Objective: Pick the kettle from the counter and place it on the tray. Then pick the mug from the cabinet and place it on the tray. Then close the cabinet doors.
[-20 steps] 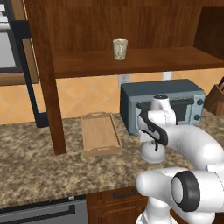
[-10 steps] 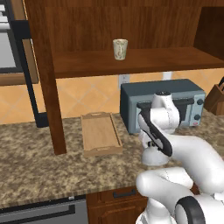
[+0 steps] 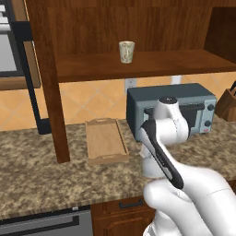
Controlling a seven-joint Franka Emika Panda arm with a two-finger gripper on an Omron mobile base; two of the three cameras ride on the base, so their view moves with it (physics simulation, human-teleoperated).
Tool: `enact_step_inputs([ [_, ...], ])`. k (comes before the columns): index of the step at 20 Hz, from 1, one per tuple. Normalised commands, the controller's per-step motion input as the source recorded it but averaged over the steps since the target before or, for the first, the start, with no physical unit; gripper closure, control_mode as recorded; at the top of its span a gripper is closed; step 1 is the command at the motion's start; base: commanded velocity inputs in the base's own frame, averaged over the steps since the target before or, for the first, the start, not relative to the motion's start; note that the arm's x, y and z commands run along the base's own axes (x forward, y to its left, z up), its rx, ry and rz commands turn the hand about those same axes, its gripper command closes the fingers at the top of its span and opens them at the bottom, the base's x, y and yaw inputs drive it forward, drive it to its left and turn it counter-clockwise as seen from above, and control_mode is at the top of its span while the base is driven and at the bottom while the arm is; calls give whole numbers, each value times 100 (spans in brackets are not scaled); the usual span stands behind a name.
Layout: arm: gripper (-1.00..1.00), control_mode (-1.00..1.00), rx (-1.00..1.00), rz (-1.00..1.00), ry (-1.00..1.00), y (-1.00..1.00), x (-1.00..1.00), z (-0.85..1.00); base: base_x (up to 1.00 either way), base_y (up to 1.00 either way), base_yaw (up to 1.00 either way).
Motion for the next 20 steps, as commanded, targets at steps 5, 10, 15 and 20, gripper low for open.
enact_step_inputs([
  [5,100,-100,0,9,-15,65,26,25,0,0,0],
  [10,100,-100,1,12,-26,45,45,20,0,0,0],
  [15,100,-100,6,5,-14,37,76,12,0,0,0],
  [20,100,-100,21,2,-14,41,69,4,0,0,0],
])
